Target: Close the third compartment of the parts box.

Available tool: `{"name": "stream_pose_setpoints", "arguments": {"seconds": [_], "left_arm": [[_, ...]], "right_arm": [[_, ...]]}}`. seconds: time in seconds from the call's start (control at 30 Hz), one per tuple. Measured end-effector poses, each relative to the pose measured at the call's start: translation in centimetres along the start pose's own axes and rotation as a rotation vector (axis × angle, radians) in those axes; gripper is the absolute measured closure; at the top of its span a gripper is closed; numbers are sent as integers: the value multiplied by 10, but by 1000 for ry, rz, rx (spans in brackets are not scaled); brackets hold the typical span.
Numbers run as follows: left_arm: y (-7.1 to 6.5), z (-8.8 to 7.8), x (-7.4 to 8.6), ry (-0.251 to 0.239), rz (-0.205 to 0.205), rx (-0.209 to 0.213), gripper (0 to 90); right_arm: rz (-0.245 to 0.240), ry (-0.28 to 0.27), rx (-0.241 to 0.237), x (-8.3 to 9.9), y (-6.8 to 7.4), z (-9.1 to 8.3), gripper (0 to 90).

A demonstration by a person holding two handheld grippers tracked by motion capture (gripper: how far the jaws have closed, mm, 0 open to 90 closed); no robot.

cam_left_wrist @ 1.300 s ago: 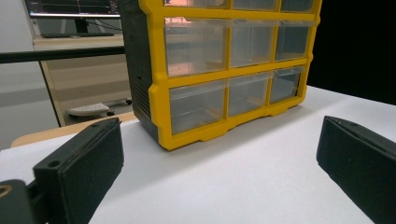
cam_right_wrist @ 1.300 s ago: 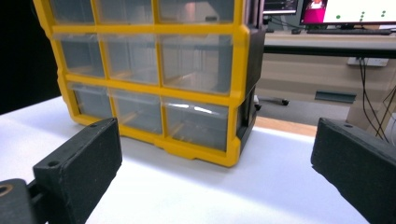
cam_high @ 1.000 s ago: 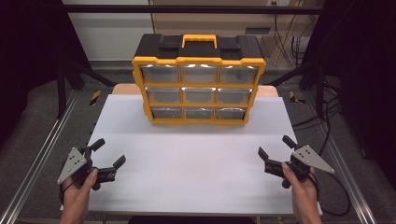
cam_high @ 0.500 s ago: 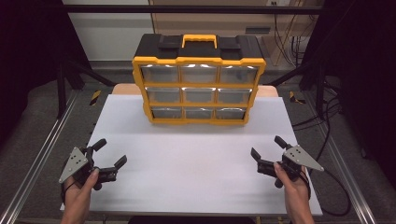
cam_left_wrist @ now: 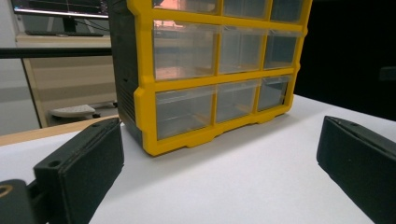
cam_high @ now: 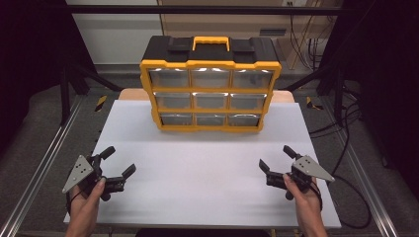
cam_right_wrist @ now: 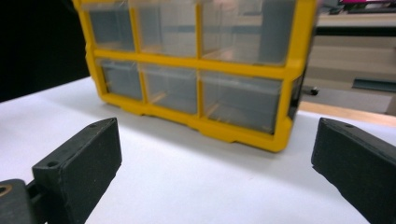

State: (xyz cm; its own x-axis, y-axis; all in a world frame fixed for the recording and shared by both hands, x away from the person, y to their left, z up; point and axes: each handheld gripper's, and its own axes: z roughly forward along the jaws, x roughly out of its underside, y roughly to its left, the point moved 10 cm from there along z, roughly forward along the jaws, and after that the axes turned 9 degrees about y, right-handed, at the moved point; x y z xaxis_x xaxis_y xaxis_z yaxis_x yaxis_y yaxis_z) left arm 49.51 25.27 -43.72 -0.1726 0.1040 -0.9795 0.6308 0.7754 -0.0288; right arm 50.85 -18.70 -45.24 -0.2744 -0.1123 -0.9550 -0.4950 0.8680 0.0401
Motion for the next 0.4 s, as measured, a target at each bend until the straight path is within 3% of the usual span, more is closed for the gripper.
{"name": "stream_pose_setpoints", "arguments": {"seconds": [0.2, 0.4], "left_arm": [[-1, 5, 0, 4, -1, -2, 5], [-1, 2, 0, 7, 3, -7, 5]], "right_arm": [[-16, 15, -26, 3, 10, 11, 24], [-19, 14, -20, 4, 9, 8, 26]]}}
